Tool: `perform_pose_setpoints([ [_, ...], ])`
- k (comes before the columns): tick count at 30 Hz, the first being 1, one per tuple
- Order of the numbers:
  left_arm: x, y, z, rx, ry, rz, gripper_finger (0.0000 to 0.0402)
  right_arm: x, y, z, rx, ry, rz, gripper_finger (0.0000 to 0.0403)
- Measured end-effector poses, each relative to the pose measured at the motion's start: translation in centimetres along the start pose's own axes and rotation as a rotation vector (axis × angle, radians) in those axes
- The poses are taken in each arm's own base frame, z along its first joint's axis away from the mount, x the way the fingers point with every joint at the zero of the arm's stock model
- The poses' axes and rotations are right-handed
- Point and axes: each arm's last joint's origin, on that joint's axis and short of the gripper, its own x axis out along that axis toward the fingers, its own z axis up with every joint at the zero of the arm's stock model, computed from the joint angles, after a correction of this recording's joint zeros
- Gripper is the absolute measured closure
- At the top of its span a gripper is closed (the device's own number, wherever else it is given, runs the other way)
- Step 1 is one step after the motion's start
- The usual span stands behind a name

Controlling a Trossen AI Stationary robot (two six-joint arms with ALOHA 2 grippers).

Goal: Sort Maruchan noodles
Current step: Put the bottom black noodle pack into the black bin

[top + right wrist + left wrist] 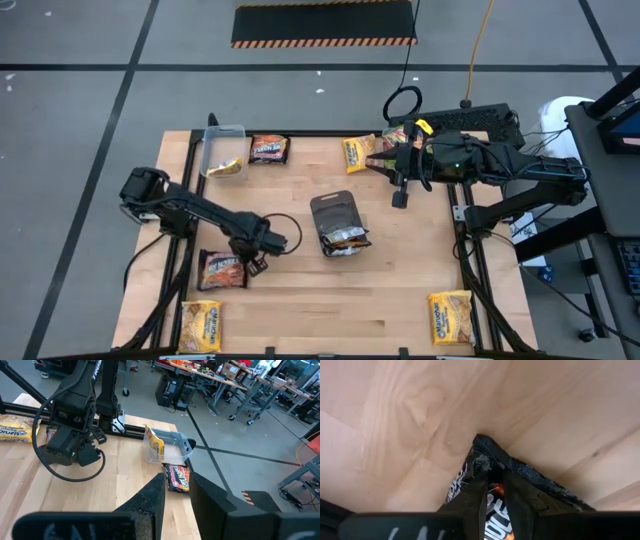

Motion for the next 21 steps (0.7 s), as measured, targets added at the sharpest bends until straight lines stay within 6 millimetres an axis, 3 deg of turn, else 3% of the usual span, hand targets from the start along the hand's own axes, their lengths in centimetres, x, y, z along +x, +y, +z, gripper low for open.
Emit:
perform_pose_setpoints([
  [7,-0.2,0.7,0.5,-0.034,0.006,-0.001,0.0332,0.0,0.0,0.0,-0.004,0.0,-0.001,0.0319],
  [16,-2.4,1.8,0.4,-0.07,-0.033,-0.107,0.0332,0.0,0.0,0.0,-0.004,-0.001,-0.001,0.0319],
  [21,-2.5,2.1,0.7,-0.112,-0.042,-0.112,0.0332,0.0,0.0,0.0,-0.008,0.0,-0.002,0.0319],
])
